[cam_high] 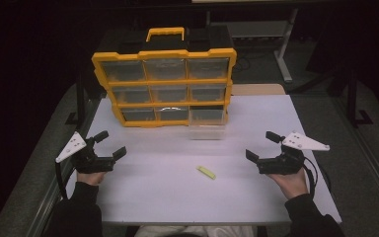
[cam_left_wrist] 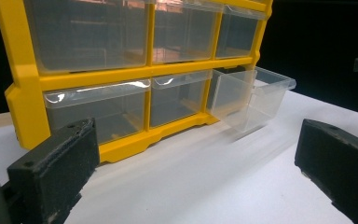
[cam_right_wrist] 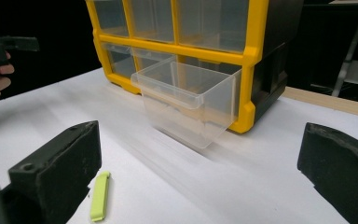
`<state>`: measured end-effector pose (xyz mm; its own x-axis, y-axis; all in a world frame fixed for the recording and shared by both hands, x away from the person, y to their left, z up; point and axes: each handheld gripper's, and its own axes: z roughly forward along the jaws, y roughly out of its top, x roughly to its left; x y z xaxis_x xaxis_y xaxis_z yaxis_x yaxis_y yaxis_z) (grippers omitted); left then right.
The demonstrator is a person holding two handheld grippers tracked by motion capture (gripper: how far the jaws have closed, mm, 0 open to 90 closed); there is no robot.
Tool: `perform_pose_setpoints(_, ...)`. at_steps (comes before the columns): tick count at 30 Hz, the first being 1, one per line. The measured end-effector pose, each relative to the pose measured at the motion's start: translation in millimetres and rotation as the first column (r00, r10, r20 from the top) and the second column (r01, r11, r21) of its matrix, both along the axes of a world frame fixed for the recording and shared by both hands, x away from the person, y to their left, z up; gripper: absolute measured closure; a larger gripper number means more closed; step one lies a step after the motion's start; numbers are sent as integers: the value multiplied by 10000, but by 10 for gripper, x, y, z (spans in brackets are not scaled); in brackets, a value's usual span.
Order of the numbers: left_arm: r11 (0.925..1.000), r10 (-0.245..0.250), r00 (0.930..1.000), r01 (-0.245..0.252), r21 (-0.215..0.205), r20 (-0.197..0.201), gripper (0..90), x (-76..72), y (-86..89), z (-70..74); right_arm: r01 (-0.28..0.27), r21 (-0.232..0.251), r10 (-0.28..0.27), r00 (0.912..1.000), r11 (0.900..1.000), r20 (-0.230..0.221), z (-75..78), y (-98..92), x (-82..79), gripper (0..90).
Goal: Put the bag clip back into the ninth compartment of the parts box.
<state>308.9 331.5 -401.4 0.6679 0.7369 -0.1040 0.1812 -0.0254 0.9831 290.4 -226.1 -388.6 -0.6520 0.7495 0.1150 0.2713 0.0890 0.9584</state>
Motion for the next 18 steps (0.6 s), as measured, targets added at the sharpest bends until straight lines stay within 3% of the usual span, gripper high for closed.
perform_pose_setpoints(6, 10000, 3, 10000, -3, 29, -24, 0, 4, 3, -7, -30, -133, 27, 9997, 9999, -229, -8, 30, 51, 0)
perform_pose_setpoints(18, 9999, 63, 10000, -63, -84, 18, 0, 2, 13, -2, -593, -570, 555, 9963, 9966, -663, 58, 178, 167, 0)
